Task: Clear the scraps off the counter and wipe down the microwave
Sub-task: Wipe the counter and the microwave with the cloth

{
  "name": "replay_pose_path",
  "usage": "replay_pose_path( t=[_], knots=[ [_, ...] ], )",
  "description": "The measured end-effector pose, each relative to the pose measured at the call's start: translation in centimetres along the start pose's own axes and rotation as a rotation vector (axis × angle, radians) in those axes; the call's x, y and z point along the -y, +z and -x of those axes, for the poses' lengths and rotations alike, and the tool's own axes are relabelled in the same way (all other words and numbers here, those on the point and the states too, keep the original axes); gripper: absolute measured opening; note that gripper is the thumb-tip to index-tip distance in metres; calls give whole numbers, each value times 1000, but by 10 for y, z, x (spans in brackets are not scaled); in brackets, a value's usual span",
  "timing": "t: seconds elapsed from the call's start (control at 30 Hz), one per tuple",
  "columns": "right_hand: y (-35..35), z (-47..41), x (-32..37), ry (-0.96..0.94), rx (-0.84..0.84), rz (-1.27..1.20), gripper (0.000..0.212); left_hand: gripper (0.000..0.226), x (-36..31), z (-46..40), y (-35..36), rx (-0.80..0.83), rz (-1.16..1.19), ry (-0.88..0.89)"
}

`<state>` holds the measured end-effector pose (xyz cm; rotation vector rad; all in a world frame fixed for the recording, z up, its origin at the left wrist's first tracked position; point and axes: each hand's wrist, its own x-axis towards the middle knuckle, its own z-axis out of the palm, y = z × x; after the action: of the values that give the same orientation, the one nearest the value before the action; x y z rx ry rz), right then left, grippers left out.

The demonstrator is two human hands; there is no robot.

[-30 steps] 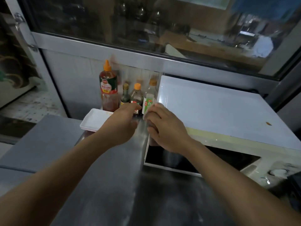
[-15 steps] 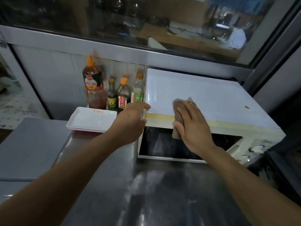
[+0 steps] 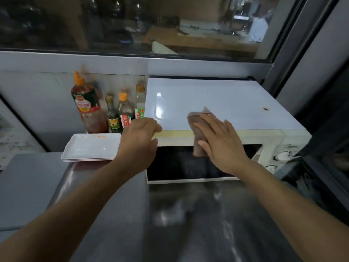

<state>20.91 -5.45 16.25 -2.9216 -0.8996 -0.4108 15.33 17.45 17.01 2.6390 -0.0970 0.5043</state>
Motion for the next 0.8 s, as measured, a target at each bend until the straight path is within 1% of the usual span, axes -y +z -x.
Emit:
replay_pose_path(
  t=[0.1, 0.17, 0.23, 0.3, 0.37, 0.43, 0.5, 0.57, 0.63, 0.8],
  knots=[
    [-3, 26, -54, 107, -10, 47, 56, 32, -22, -9, 14, 25, -4, 83],
    [0, 36, -73, 182, -20, 53, 55, 33, -34, -12, 22, 30, -20, 91],
    [4, 38, -73, 247, -85, 24, 52, 32, -39, -14, 28, 11, -26, 51],
    [9, 33, -53, 274, -168, -11, 55, 31, -41, -15, 31, -7, -37, 25],
    [14, 22, -22, 232, -227, -31, 61, 27, -45, -16, 34, -27, -70, -1],
    [19, 13, 3, 158, -250, -66, 57, 24, -52, -19, 37, -49, -101, -23],
    [21, 10, 0, 79, -240, -78, 54, 26, -64, -23, 42, -55, -81, -3],
    [19, 19, -30, 38, -190, -49, 55, 32, -81, -25, 49, -39, -7, 16],
    [15, 35, -73, 99, -189, -44, 53, 35, -98, -28, 59, -21, 48, 50],
    [4, 73, -162, 241, -180, 33, 48, 37, -135, -43, 84, -3, -19, 238]
  ],
)
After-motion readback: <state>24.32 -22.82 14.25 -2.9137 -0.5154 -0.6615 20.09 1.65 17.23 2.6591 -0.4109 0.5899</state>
